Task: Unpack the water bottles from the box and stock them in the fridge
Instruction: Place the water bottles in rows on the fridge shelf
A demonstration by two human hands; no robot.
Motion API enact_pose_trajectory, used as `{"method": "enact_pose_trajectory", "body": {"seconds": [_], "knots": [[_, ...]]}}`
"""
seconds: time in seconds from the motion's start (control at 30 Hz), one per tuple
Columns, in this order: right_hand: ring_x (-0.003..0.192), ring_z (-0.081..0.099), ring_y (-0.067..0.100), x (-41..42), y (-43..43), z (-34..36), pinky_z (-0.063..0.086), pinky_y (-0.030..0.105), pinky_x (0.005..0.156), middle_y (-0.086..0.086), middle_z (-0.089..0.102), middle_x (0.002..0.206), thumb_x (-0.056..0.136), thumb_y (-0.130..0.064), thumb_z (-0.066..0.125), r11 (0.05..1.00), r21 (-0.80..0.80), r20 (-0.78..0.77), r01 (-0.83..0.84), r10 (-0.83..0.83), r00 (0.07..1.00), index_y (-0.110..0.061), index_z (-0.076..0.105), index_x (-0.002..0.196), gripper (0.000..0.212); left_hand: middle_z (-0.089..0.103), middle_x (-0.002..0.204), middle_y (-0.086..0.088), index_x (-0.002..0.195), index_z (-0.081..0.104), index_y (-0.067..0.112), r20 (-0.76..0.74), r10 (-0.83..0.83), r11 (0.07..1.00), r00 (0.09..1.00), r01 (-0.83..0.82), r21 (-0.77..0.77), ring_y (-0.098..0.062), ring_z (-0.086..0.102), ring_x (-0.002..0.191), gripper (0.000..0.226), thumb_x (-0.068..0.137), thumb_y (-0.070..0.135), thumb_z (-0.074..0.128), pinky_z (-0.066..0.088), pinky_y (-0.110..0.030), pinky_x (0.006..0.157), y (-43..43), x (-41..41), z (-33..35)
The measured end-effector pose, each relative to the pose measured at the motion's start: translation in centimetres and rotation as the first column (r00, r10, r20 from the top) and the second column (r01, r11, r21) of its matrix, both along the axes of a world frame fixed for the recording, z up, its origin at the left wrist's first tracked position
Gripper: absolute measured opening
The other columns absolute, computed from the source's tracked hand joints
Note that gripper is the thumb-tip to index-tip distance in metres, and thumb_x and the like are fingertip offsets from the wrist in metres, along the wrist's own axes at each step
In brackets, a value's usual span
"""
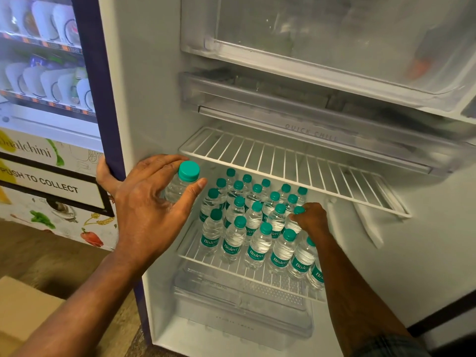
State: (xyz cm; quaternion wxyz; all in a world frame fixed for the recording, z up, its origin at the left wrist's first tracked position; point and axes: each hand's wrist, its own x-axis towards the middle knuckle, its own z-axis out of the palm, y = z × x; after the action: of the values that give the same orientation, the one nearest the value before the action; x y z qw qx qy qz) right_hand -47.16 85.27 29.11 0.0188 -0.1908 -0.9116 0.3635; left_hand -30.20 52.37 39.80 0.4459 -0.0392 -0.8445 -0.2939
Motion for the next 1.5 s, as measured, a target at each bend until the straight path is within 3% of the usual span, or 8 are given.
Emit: {"method": "enact_pose_trajectory", "body": {"seconds": [0.23, 0.57, 0.77, 0.87, 0.97, 1.1, 1.33, 1.5], "knots": [[0.112, 0.062, 0.029, 0.3, 0.0, 0.6, 0.049, 0.033, 0.089, 0.011, 0.062, 0.126, 0.083, -0.033, 0.078, 0.998, 0.056, 0.077, -0.024, 0.02, 0.997, -0.008, 0.055, 0.126, 0.054, 0.074, 0.121, 0.001, 0.116, 0.077, 0.016, 0.02, -0.004, 1.0, 1.0, 0.004, 0.006, -0.017, 0.062, 0.125, 0.04, 0.093, 0.048, 0.069, 0.006, -0.064, 0.122, -0.1, 0.1, 0.0], [0.118, 0.058, 0.03, 1.0, 0.1, 1.8, 0.047, 0.034, 0.092, 0.012, 0.059, 0.133, 0.086, -0.034, 0.074, 1.0, -0.018, 0.055, -0.02, 0.021, 0.998, -0.008, 0.054, 0.131, 0.055, 0.074, 0.119, -0.001, 0.116, 0.076, 0.015, 0.036, -0.001, 1.0, 0.999, 0.001, 0.002, -0.02, 0.063, 0.124, 0.041, 0.092, 0.047, 0.07, 0.008, -0.067, 0.12, -0.1, 0.1, 0.0], [0.11, 0.063, 0.026, 4.7, -2.7, 4.7, 0.05, 0.036, 0.093, 0.007, 0.066, 0.122, 0.088, -0.034, 0.072, 0.974, -0.219, -0.295, 0.061, -0.126, 0.947, -0.012, 0.062, 0.121, 0.041, 0.074, 0.12, -0.001, 0.115, 0.077, 0.015, 0.033, -0.008, 1.0, 0.999, 0.008, -0.01, -0.017, 0.062, 0.124, 0.042, 0.092, 0.048, 0.069, 0.004, -0.057, 0.123, -0.1, 0.3, 0.1], [0.109, 0.064, 0.016, 8.6, -7.0, 6.6, 0.055, 0.033, 0.092, -0.004, 0.067, 0.117, 0.086, -0.03, 0.073, 0.881, -0.397, -0.42, -0.257, 0.074, 0.904, -0.022, 0.064, 0.115, 0.032, 0.074, 0.12, 0.0, 0.115, 0.077, 0.015, 0.036, -0.019, 1.0, 0.999, 0.02, -0.008, -0.012, 0.059, 0.124, 0.042, 0.092, 0.049, 0.068, 0.0, -0.049, 0.123, -0.1, 0.3, 0.2], [0.121, 0.056, 0.003, 12.6, -11.5, 7.5, 0.048, 0.025, 0.099, -0.015, 0.06, 0.132, 0.085, -0.029, 0.075, 0.695, -0.376, -0.428, -0.613, 0.456, 0.78, -0.033, 0.053, 0.133, 0.053, 0.073, 0.121, 0.004, 0.115, 0.077, 0.017, 0.037, -0.026, 1.0, 0.999, 0.026, -0.014, -0.008, 0.057, 0.124, 0.042, 0.091, 0.051, 0.067, -0.001, -0.044, 0.123, -0.1, 0.5, 0.4], [0.128, 0.043, -0.012, 14.8, -16.8, 8.1, 0.037, 0.022, 0.109, -0.033, 0.049, 0.136, 0.082, -0.034, 0.077, 0.577, -0.323, -0.493, -0.75, 0.574, 0.654, -0.049, 0.043, 0.136, 0.065, 0.07, 0.123, 0.013, 0.116, 0.077, 0.025, 0.054, -0.033, 0.999, 0.998, 0.033, 0.011, 0.004, 0.05, 0.125, 0.04, 0.091, 0.054, 0.068, 0.002, -0.048, 0.122, -0.3, 0.7, 0.5], [0.123, 0.057, 0.011, 15.8, -21.5, 8.5, 0.049, 0.045, 0.103, -0.009, 0.061, 0.13, 0.087, -0.022, 0.072, 0.575, -0.401, -0.644, -0.713, 0.376, 0.666, -0.038, 0.047, 0.134, 0.056, 0.063, 0.12, 0.02, 0.116, 0.075, 0.028, 0.038, -0.06, 0.996, 0.997, 0.058, 0.062, 0.031, 0.032, 0.124, 0.036, 0.089, 0.051, 0.067, 0.011, -0.061, 0.12, -0.1, 1.1, 1.0], [0.103, 0.067, 0.014, 16.7, -22.4, 7.6, 0.058, 0.043, 0.086, -0.004, 0.068, 0.111, 0.091, -0.035, 0.064, 0.588, -0.511, -0.62, -0.627, 0.253, 0.743, -0.043, 0.048, 0.13, 0.042, 0.068, 0.133, 0.01, 0.125, 0.072, 0.028, 0.06, -0.078, 0.997, 0.995, 0.079, -0.019, -0.002, 0.051, 0.135, 0.044, 0.092, 0.055, 0.062, 0.004, -0.056, 0.122, -0.7, 1.0, 1.0]]}}
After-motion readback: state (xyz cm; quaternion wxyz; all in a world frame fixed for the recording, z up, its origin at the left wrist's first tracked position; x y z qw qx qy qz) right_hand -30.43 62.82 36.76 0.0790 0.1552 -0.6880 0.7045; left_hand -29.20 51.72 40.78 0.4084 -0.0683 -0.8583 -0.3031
